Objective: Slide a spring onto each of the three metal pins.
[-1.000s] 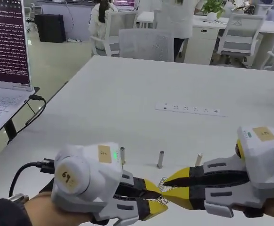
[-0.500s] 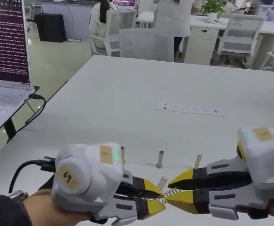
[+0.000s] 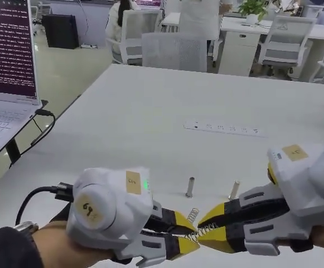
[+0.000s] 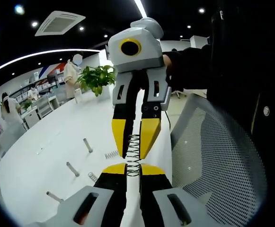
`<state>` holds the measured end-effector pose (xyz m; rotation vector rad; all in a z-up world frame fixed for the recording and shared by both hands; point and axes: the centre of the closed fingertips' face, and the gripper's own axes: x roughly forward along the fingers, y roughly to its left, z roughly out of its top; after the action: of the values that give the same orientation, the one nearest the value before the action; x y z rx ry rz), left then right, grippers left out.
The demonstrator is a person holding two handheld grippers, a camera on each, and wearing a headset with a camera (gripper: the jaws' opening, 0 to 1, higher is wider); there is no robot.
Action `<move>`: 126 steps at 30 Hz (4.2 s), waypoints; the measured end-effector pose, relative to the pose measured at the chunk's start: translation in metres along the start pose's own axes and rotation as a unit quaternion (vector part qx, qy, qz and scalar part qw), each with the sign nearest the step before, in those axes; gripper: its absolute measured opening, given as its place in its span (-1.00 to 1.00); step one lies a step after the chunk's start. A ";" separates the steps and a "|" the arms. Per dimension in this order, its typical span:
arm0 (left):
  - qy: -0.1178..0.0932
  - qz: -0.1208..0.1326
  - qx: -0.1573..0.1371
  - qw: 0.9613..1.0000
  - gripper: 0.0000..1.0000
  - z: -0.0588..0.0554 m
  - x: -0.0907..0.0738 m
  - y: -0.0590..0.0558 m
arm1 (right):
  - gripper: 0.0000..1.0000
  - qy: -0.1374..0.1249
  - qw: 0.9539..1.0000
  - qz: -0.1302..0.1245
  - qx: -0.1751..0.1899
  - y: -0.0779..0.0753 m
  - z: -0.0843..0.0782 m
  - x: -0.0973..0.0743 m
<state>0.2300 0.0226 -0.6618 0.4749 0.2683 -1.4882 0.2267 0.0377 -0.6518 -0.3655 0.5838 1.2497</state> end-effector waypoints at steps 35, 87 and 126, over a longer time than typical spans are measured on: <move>-0.031 0.015 -0.022 0.999 -0.95 0.008 0.007 0.001 | -0.84 0.099 0.994 0.046 -0.020 0.002 -0.004 -0.002; -0.073 0.092 -0.109 0.987 -0.46 0.009 -0.042 0.021 | -0.84 0.181 0.983 -0.014 -0.015 -0.064 -0.010 -0.064; -0.089 0.199 -0.167 0.961 0.66 -0.022 -0.082 0.032 | -0.84 0.243 0.968 -0.057 -0.002 -0.161 -0.034 -0.074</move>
<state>0.2583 0.1059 -0.6394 0.1101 0.2590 -1.0547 0.3588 -0.0849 -0.6436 -0.7096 0.9637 1.0517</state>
